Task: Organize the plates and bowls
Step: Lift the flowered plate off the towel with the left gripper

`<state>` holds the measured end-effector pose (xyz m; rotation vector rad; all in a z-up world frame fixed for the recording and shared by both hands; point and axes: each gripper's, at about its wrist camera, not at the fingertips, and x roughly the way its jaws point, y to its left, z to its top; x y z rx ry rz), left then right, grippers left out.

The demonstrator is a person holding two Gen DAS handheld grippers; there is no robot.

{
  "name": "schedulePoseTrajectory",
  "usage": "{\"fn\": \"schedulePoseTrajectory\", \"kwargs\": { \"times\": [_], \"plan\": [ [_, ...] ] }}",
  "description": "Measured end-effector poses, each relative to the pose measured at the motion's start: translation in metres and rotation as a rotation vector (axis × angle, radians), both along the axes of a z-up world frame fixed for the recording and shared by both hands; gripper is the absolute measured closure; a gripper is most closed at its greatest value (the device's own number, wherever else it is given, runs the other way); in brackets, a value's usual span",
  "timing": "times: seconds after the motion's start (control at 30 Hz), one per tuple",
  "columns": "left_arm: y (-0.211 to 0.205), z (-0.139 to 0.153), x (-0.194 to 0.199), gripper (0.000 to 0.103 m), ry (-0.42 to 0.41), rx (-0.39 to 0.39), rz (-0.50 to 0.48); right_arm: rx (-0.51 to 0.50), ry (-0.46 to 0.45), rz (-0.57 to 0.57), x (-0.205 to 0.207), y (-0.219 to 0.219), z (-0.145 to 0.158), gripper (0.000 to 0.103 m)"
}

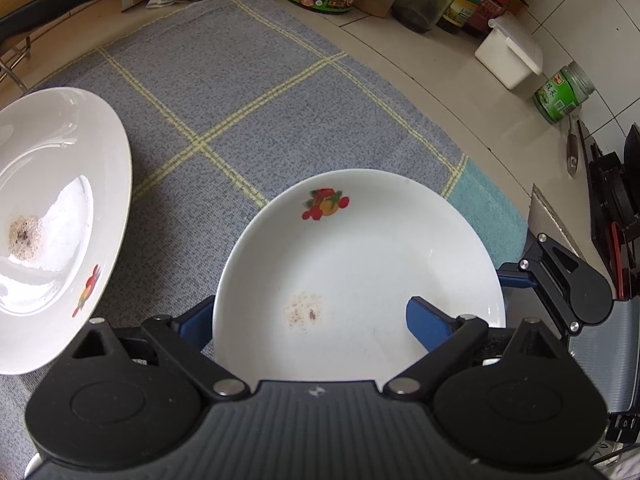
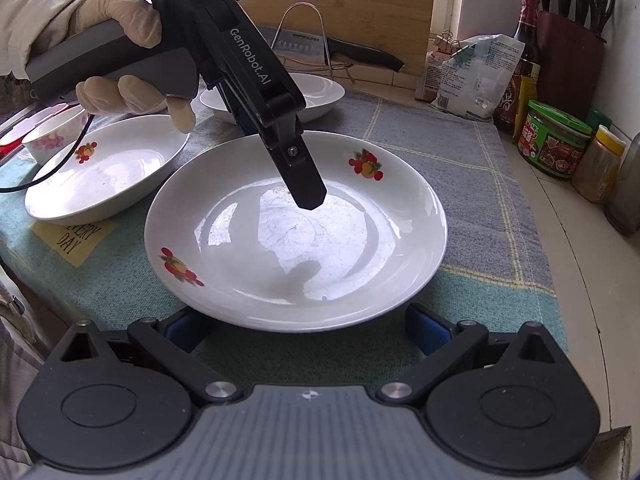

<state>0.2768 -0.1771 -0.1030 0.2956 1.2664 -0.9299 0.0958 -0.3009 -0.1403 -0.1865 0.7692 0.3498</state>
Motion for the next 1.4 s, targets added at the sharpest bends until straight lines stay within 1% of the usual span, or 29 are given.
{"fn": "schedulePoseTrajectory", "kwargs": {
  "times": [0.07, 0.17, 0.27, 0.37, 0.53, 0.63, 0.83, 1.03, 1.2, 1.4],
  "plan": [
    [0.001, 0.0, 0.001, 0.011, 0.004, -0.003, -0.003, 0.0, 0.0, 0.01, 0.002, 0.0, 0.0, 0.0],
    [0.002, 0.002, 0.002, 0.019, 0.002, -0.001, -0.011, -0.008, 0.0, 0.024, 0.003, 0.002, 0.0, 0.0],
    [0.003, 0.003, 0.004, 0.021, 0.008, -0.004, -0.014, -0.005, 0.007, 0.028, 0.005, 0.002, 0.001, 0.0],
    [0.003, 0.003, 0.005, 0.021, 0.007, -0.004, -0.02, 0.002, 0.015, 0.03, 0.006, 0.001, 0.0, 0.0],
    [0.0, 0.003, 0.006, 0.021, 0.007, -0.003, -0.037, -0.015, 0.01, 0.046, 0.006, 0.003, 0.001, 0.0],
    [-0.001, 0.003, 0.007, 0.021, 0.008, -0.001, -0.043, -0.001, 0.022, 0.052, 0.009, 0.0, 0.0, 0.0],
    [-0.004, 0.003, 0.006, 0.021, 0.002, 0.005, -0.05, -0.027, 0.021, 0.066, 0.009, 0.003, 0.002, 0.0],
    [-0.003, 0.003, 0.006, 0.021, 0.007, 0.0, -0.048, -0.037, 0.027, 0.051, 0.01, 0.004, 0.003, 0.0],
    [-0.005, 0.004, 0.004, 0.021, -0.013, 0.008, -0.066, -0.03, 0.035, 0.036, 0.011, 0.004, 0.005, 0.0],
    [-0.004, 0.006, 0.003, 0.021, -0.019, 0.0, -0.067, -0.028, 0.032, 0.025, 0.013, 0.003, 0.006, 0.0]
  ]
}}
